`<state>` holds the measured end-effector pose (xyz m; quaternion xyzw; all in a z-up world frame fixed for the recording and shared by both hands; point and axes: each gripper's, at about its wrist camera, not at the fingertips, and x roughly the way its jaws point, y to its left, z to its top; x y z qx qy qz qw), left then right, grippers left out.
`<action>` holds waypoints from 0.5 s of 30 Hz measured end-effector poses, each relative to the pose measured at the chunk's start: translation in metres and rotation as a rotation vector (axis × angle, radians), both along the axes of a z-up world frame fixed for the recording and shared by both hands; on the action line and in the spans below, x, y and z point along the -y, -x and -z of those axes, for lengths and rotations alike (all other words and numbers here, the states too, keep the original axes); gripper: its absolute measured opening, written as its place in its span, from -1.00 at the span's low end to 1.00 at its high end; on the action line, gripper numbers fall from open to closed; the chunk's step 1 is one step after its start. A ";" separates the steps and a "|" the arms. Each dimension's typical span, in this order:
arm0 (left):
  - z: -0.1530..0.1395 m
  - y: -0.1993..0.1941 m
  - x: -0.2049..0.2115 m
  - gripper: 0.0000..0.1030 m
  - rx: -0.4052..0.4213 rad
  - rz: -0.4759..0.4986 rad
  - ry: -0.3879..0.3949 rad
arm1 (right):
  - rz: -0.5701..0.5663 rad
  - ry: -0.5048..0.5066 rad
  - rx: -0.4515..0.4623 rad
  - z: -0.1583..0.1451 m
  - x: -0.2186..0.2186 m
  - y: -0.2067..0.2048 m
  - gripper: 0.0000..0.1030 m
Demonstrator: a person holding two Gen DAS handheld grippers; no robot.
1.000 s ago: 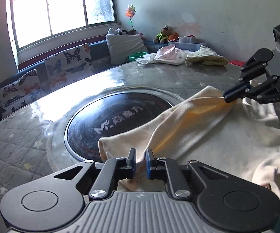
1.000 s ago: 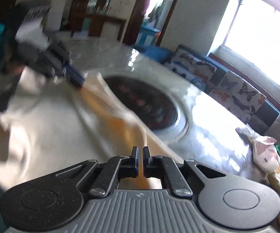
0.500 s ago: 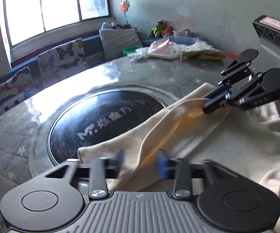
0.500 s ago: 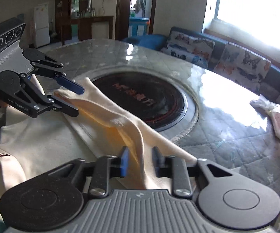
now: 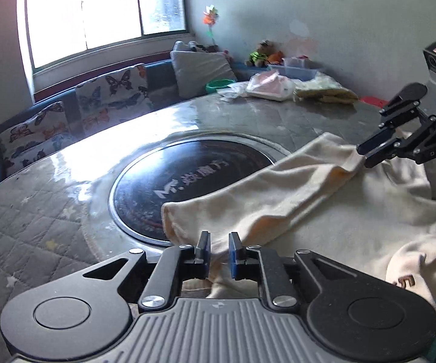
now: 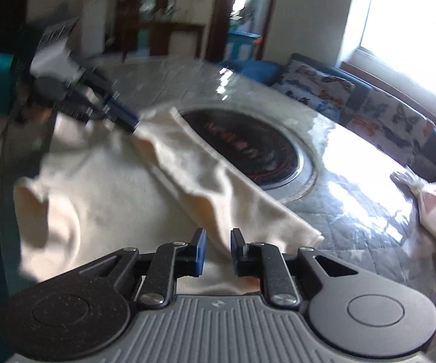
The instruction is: Fold clothes
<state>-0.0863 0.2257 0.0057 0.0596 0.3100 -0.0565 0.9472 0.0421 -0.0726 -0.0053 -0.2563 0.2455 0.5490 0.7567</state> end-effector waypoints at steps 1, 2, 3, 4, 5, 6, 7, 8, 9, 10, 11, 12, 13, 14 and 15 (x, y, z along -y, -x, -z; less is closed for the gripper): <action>-0.002 -0.001 -0.002 -0.67 0.004 -0.010 0.008 | 0.019 -0.020 -0.014 -0.004 -0.001 -0.005 -0.69; -0.003 -0.003 -0.003 -0.66 0.006 -0.013 0.014 | 0.026 -0.031 -0.017 -0.005 -0.003 -0.006 -0.69; -0.004 -0.006 0.000 -0.66 0.007 -0.010 0.017 | 0.034 -0.043 -0.021 -0.007 -0.004 -0.008 -0.69; -0.004 -0.008 0.004 -0.65 0.010 0.002 0.016 | 0.037 -0.050 -0.019 -0.007 -0.010 -0.010 -0.69; -0.004 -0.010 0.009 -0.54 0.014 0.016 0.014 | 0.040 -0.057 -0.017 -0.008 -0.016 -0.012 -0.69; -0.004 -0.012 0.015 -0.36 0.019 0.033 0.006 | 0.046 -0.064 -0.032 -0.007 -0.027 -0.014 -0.69; -0.004 -0.013 0.023 -0.31 0.029 0.056 -0.007 | 0.052 -0.065 -0.043 -0.006 -0.032 -0.015 -0.69; -0.004 -0.014 0.029 -0.29 0.036 0.079 -0.022 | 0.051 -0.060 -0.060 -0.003 -0.038 -0.016 -0.69; -0.003 -0.016 0.035 -0.28 0.034 0.098 -0.033 | 0.049 -0.056 -0.078 0.000 -0.045 -0.018 -0.69; -0.002 -0.018 0.040 -0.26 0.032 0.117 -0.044 | 0.042 -0.054 -0.097 0.004 -0.050 -0.019 -0.69; 0.000 -0.021 0.044 -0.18 0.026 0.129 -0.056 | 0.036 -0.050 -0.101 0.006 -0.052 -0.017 -0.69; 0.002 -0.023 0.047 -0.15 0.022 0.137 -0.070 | 0.027 -0.042 -0.101 0.007 -0.053 -0.016 -0.69; 0.005 -0.025 0.048 -0.15 0.016 0.144 -0.079 | 0.016 -0.034 -0.092 0.009 -0.053 -0.013 -0.69; 0.007 -0.028 0.048 -0.15 0.006 0.142 -0.085 | 0.005 -0.026 -0.083 0.010 -0.053 -0.009 -0.69; 0.010 -0.031 0.047 -0.15 -0.004 0.139 -0.086 | 0.003 -0.020 -0.074 0.011 -0.052 -0.008 -0.68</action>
